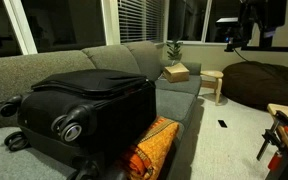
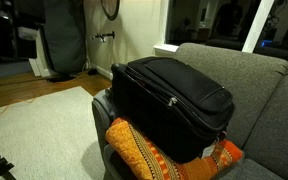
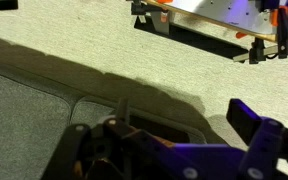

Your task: Close the zipper

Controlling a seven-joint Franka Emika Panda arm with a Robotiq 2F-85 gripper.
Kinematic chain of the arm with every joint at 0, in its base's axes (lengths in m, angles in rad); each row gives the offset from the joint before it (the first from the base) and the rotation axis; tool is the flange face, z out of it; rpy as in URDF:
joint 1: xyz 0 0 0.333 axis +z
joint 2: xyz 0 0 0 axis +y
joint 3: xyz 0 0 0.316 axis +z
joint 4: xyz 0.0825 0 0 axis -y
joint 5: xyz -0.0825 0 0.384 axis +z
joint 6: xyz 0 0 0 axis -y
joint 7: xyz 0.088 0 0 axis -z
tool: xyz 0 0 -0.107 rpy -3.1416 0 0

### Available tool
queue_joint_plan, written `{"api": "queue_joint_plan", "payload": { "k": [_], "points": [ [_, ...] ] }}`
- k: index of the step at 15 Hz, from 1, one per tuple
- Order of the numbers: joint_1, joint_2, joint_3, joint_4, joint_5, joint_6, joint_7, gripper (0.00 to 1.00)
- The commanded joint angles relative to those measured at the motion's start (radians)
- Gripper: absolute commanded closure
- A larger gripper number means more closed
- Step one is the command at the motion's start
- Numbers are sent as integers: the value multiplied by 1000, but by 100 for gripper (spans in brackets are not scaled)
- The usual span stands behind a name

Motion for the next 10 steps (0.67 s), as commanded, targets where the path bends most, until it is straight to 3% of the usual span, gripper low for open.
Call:
{"api": "queue_joint_plan", "payload": {
  "k": [1,10],
  "points": [
    [17,1,-15,1,-7,-3,7,0],
    [14,9,-17,3,-11,13,8,0]
  ]
}}
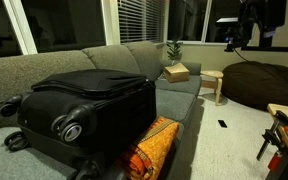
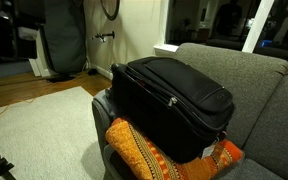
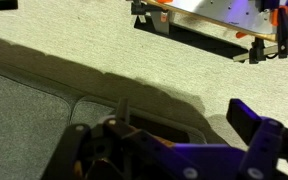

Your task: Close the zipper

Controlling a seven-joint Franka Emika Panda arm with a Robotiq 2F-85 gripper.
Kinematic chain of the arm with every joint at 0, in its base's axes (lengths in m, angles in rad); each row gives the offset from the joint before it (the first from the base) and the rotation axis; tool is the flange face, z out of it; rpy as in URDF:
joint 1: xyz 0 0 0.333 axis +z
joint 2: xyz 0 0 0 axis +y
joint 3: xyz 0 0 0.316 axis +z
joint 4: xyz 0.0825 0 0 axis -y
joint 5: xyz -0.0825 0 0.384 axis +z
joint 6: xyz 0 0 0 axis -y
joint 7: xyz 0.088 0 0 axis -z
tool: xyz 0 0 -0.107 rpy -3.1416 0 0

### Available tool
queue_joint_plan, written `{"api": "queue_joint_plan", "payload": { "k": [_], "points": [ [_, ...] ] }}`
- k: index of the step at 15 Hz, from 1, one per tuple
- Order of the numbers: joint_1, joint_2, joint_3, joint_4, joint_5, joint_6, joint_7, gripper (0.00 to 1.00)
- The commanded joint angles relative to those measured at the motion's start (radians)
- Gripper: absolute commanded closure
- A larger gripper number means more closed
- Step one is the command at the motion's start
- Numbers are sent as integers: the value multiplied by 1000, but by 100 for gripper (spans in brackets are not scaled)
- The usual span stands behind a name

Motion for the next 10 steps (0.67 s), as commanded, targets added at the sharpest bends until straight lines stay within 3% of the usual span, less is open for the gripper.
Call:
{"api": "queue_joint_plan", "payload": {
  "k": [1,10],
  "points": [
    [13,15,-17,3,-12,20,9,0],
    [0,91,-28,-3,-20,175,19,0]
  ]
}}
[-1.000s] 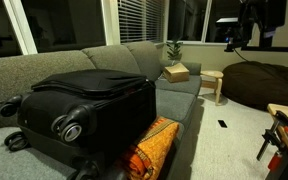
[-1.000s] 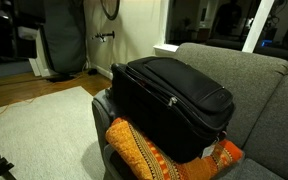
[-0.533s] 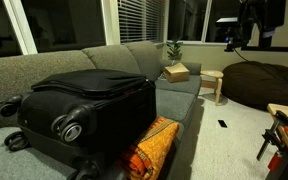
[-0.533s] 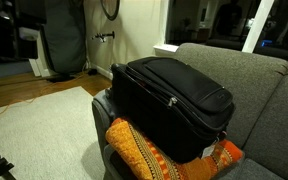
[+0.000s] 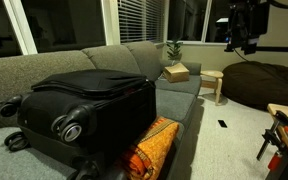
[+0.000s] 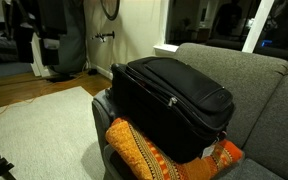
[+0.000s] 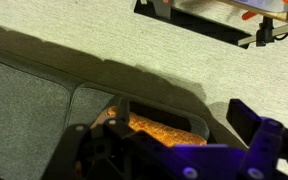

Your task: Close the zipper

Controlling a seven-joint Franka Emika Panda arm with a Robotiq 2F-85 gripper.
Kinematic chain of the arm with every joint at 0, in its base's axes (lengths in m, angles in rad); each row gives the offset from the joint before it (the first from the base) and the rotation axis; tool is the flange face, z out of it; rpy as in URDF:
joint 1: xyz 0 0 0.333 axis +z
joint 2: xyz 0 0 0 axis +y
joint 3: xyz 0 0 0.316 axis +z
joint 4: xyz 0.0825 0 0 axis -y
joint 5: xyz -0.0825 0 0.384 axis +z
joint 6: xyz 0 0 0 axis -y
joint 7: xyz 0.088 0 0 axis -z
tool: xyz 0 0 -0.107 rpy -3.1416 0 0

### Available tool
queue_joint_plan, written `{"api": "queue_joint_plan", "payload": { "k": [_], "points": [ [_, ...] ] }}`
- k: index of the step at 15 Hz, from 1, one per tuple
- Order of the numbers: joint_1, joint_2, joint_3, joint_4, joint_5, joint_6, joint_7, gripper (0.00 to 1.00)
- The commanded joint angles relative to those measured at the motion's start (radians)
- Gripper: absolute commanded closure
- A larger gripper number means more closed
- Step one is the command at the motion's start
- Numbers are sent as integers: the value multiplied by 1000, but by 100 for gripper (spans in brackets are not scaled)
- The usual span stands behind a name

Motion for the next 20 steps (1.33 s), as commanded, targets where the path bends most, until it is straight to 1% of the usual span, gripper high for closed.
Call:
{"api": "queue_joint_plan", "payload": {
  "k": [1,9,14,17,20],
  "points": [
    [-2,46,-18,-4,-20,85,16,0],
    [-33,167,-40,14,-31,309,29,0],
    [-57,270,-51,39,-33,450,33,0],
    [-62,338,-60,65,-19,512,22,0],
    [-61,404,-68,107,-10,550,17,0]
  ]
}}
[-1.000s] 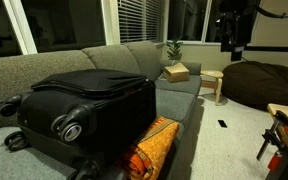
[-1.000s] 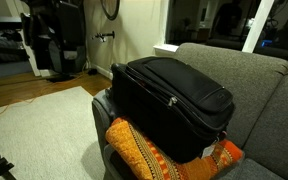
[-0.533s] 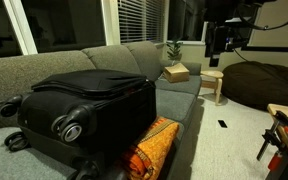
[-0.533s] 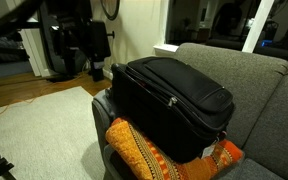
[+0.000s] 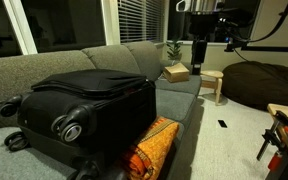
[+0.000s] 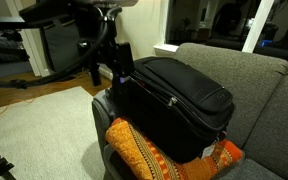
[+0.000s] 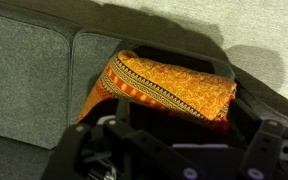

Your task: Close the zipper

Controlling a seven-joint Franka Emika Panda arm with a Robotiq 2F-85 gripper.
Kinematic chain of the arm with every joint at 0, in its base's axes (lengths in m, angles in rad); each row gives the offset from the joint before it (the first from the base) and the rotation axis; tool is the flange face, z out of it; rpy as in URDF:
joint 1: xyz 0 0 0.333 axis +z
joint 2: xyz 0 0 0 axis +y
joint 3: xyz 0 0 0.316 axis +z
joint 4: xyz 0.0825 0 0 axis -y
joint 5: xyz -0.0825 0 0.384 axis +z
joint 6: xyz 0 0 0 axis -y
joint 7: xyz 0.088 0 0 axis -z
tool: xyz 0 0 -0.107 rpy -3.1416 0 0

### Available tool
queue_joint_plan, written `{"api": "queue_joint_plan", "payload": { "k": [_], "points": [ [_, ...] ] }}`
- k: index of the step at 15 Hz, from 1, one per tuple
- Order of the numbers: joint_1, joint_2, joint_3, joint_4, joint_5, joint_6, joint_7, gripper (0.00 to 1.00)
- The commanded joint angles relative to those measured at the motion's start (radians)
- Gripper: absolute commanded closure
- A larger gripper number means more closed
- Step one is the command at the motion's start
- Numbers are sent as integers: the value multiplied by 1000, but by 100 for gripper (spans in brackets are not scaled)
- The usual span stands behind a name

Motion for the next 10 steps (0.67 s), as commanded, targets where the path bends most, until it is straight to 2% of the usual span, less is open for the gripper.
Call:
{"api": "queue_joint_plan", "payload": {
  "k": [1,3,4,10],
  "points": [
    [-5,81,-11,57,-5,52,16,0],
    [-4,113,-8,87,-19,39,26,0],
    [2,82,-9,59,1,30,0,0],
    [4,123,-11,86,26,43,-27,0]
  ]
}}
